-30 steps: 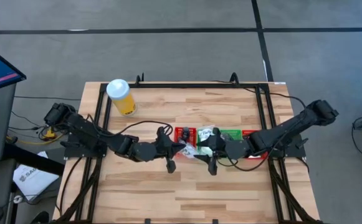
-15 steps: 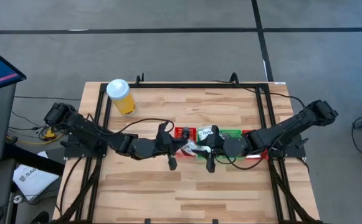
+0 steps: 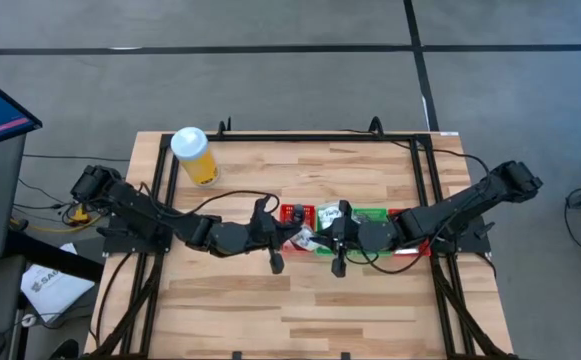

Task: Pick & Place Travel size toiletries
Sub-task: Put the cotton pack into the left green bin

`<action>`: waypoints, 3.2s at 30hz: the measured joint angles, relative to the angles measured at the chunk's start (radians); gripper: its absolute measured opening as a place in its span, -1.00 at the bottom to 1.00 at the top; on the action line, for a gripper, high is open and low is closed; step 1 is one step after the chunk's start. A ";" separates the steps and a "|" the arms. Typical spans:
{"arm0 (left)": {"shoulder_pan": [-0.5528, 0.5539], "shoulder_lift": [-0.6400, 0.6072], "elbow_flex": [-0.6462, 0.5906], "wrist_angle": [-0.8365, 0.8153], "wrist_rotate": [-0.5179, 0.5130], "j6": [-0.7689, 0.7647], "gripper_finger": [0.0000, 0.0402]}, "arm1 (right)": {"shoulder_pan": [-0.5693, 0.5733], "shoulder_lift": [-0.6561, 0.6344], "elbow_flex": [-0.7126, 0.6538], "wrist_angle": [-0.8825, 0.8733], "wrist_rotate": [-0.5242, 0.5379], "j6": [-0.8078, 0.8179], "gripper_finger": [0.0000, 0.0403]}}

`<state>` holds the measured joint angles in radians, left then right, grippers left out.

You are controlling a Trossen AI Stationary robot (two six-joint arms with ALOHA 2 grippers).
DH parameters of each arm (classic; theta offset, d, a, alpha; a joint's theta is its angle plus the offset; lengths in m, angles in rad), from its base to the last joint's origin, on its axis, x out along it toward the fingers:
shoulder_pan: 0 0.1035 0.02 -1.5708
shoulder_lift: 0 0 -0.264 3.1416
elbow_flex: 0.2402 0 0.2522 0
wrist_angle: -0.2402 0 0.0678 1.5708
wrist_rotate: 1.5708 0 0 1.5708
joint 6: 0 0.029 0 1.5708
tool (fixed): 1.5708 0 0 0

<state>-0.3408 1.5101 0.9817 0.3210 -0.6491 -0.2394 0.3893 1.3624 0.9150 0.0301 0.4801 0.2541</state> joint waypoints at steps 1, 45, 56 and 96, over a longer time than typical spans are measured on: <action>-0.002 0.000 0.000 0.000 0.000 0.000 -0.99 | 0.000 0.000 0.000 -0.003 0.000 0.000 -0.96; -0.074 0.000 0.000 -0.002 -0.001 -0.004 -0.73 | 0.027 -0.001 -0.005 -0.562 -0.097 0.113 -1.00; -0.074 0.000 0.000 -0.002 -0.001 -0.004 -0.73 | 0.007 0.000 -0.069 -0.489 -0.133 0.086 -1.00; -0.074 0.000 0.000 -0.002 -0.001 -0.004 -0.73 | -0.109 0.000 -0.222 -0.273 -0.218 -0.002 -0.78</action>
<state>-0.4152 1.5101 0.9813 0.3191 -0.6502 -0.2436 0.2801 1.3628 0.6930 -0.2432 0.2619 0.2516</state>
